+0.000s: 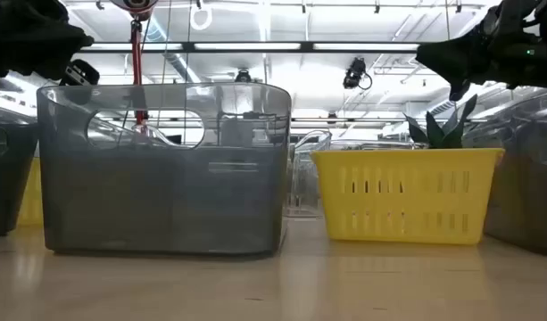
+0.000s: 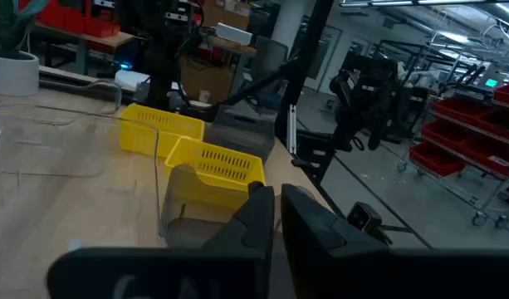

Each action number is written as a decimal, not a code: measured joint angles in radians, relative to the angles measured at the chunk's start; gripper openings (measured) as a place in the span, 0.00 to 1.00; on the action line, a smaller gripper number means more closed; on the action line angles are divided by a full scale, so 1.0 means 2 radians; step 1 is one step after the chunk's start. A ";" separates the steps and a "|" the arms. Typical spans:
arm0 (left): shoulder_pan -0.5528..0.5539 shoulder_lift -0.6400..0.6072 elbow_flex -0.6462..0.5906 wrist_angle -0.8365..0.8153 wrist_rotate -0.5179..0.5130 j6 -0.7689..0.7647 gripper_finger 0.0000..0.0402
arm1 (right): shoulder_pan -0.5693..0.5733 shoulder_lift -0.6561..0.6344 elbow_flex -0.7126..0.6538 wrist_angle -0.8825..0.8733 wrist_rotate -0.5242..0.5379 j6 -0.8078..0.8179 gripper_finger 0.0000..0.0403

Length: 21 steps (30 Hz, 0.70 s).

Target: Stack baskets by color

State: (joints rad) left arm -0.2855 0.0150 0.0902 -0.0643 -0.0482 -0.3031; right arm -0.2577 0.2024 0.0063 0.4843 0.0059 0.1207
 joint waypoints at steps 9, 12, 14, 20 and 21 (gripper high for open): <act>0.000 0.000 0.000 0.000 0.000 0.000 0.09 | 0.000 0.000 0.000 0.000 0.000 0.000 0.18; 0.000 0.000 0.000 0.000 0.000 0.000 0.10 | 0.000 0.000 0.000 0.000 0.000 0.000 0.18; 0.000 0.000 0.000 0.000 0.000 0.000 0.09 | 0.000 0.000 0.000 0.000 0.000 0.000 0.18; 0.000 0.000 0.000 0.000 0.000 0.000 0.08 | 0.000 0.000 0.000 0.000 0.000 0.000 0.18; 0.000 0.000 0.000 0.000 0.000 0.000 0.08 | 0.000 0.000 0.000 0.000 0.000 0.000 0.18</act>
State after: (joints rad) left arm -0.2855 0.0151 0.0902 -0.0643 -0.0483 -0.3031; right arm -0.2577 0.2028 0.0063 0.4843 0.0063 0.1211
